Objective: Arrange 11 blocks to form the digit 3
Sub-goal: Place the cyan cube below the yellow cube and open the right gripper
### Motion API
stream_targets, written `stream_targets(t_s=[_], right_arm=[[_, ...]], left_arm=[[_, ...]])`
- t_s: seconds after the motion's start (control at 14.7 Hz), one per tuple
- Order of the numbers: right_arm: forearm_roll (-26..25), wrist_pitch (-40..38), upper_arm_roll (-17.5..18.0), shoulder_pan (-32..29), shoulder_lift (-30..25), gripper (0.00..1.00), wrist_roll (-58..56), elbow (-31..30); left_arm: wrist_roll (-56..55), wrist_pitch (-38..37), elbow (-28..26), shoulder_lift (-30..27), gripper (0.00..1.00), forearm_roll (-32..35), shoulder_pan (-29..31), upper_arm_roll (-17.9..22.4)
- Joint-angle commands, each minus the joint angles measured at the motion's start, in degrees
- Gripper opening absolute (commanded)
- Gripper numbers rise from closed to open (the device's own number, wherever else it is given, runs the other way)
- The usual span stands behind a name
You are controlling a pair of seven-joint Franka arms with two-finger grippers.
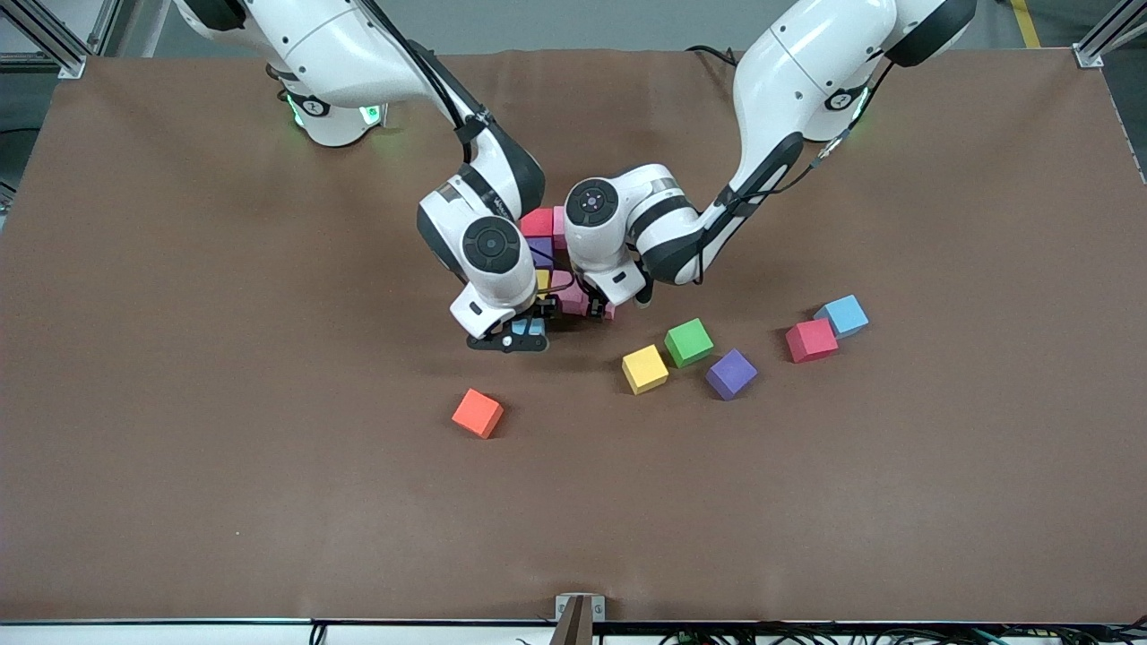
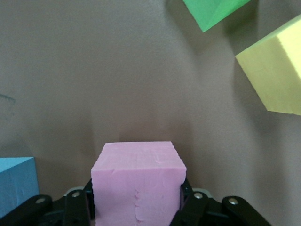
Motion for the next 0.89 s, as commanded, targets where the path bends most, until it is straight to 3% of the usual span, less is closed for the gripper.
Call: stream_targets(t_s=[0.0, 0.48, 0.82], right_arm=[[-0.2, -2.8, 0.3, -2.6, -3.5, 1.0, 1.2, -0.8], [-1.0, -4.1, -0.5, -14.1, -6.1, 1.0, 1.1, -0.4], [-1.4, -2.6, -0.4, -16.9, -4.3, 1.0, 2.1, 2.7]], left_arm=[[-1.5, -0.2, -2.2, -1.5, 0.31, -1.1, 0.2, -0.2], [-4.6, -0.2, -1.5, -1.2, 0.32, -1.1, 0.0, -0.2], [-5.6, 0.1, -1.5, -1.2, 0.35, -1.1, -0.1, -0.2]])
